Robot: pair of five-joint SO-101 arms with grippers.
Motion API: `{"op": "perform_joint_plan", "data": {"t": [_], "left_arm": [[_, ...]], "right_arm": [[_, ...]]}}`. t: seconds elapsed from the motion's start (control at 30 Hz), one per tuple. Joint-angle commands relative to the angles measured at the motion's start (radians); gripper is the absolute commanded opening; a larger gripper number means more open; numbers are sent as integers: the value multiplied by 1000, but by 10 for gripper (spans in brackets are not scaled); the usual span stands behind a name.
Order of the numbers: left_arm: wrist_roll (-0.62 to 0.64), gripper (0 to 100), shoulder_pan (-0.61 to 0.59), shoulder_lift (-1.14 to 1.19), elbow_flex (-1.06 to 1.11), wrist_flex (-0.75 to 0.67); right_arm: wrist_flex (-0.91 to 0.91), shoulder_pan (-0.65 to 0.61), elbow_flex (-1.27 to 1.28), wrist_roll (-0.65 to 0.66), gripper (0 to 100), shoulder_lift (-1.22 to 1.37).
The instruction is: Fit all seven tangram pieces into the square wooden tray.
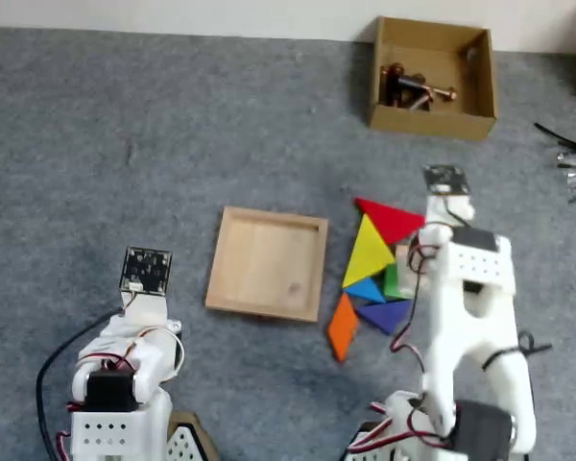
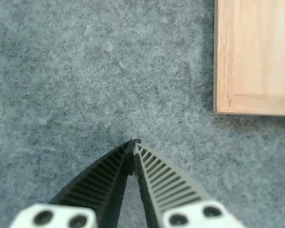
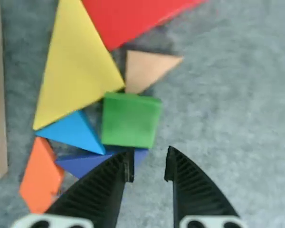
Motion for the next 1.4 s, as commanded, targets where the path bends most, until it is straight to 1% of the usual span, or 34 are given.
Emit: {"op": "perform_joint_plan", "data": {"t": [0.0, 0.07, 0.13, 0.3, 0.37, 0.5, 0.57, 0.67, 0.73, 0.83, 1.1, 1.17, 1.23, 1.37], "left_arm": [[2, 5, 12, -10, 18, 3], [2, 5, 12, -10, 18, 3], [2, 5, 12, -10, 18, 3], [2, 5, 12, -10, 18, 3], [2, 5, 12, -10, 18, 3], [2, 5, 12, -10, 18, 3], [2, 5, 12, -10, 18, 3], [2, 5, 12, -10, 18, 3], [2, 5, 12, -10, 18, 3], [2, 5, 12, -10, 18, 3], [2, 5, 12, -10, 18, 3], [2, 5, 12, -10, 18, 3], [2, 5, 12, -10, 18, 3], [2, 5, 12, -10, 18, 3]], "right_arm": [[-24, -85, -131, 6, 116, 35], [8, -119, -189, -23, 116, 74], [77, -142, -297, -68, 116, 124], [266, -203, -611, -80, 117, 295], [315, -225, -710, -117, 117, 375], [341, -246, -843, -204, 118, 544], [341, -251, -880, -235, 135, 619], [343, -254, -909, -302, 200, 705], [343, -254, -912, -316, 228, 734], [343, -254, -906, -359, 229, 745], [335, -257, -905, -609, 229, 750], [335, -280, -903, -671, 229, 750], [334, -314, -888, -701, 229, 751], [265, -366, -839, -700, 229, 751]]}}
